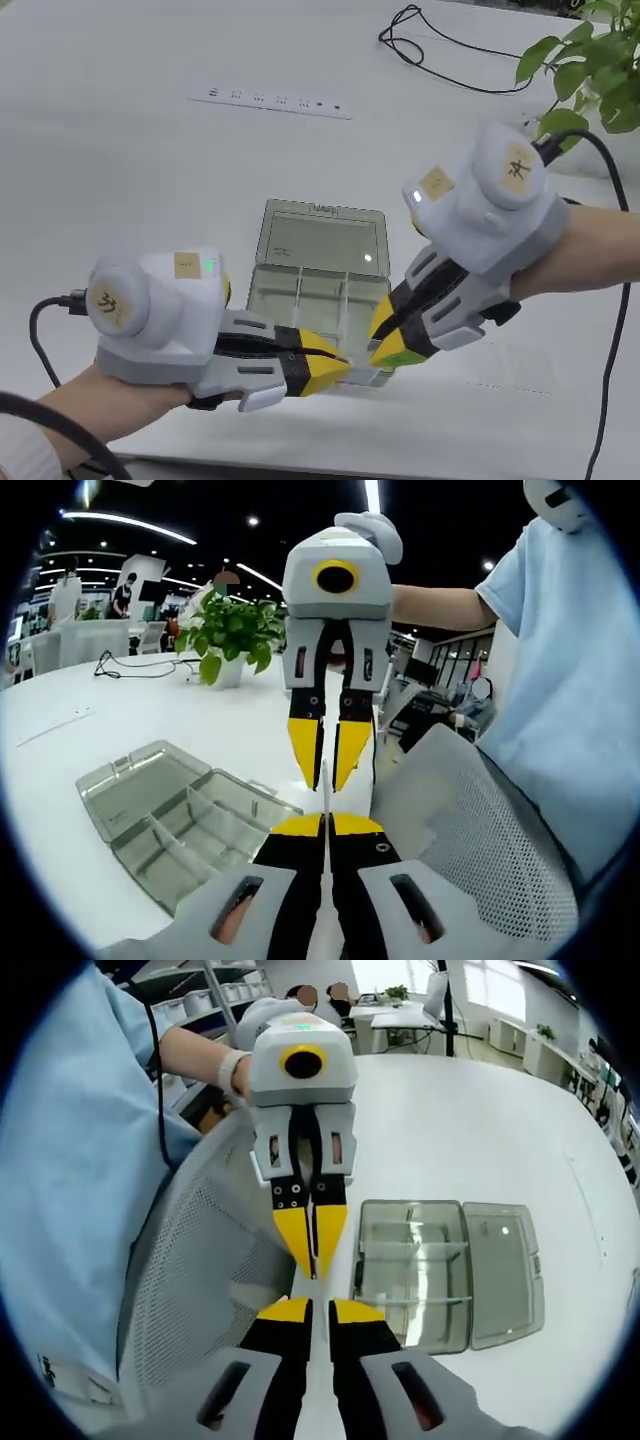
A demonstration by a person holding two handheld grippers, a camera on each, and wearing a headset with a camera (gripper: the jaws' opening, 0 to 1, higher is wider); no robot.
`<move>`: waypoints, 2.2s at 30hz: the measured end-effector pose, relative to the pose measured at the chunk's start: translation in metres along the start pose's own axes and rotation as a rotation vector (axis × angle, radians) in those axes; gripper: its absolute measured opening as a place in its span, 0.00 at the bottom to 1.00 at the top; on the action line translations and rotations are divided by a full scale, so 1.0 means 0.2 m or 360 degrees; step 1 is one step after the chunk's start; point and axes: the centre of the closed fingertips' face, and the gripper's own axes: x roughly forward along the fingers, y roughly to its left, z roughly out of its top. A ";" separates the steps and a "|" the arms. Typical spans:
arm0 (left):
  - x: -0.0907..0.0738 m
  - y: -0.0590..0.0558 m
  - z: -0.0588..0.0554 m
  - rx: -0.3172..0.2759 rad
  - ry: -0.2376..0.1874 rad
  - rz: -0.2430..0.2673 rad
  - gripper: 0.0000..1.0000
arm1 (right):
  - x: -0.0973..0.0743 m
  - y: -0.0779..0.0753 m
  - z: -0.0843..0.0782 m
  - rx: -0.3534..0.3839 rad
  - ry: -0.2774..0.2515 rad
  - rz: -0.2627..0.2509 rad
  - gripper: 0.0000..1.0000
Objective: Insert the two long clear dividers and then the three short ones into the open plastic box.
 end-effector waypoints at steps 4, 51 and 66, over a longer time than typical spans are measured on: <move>0.00 0.00 0.00 0.0008 -0.0004 0.0002 0.00 | 0.01 0.00 0.01 -0.0018 0.0009 0.0009 0.04; -0.32 0.27 -0.16 -0.0126 -0.0001 0.0565 0.66 | 0.08 -0.30 0.23 0.0086 0.0215 -0.0139 0.02; -0.39 0.34 -0.25 -0.0231 0.0030 0.0726 1.00 | 0.13 -0.44 0.29 0.0070 0.0216 -0.0187 0.02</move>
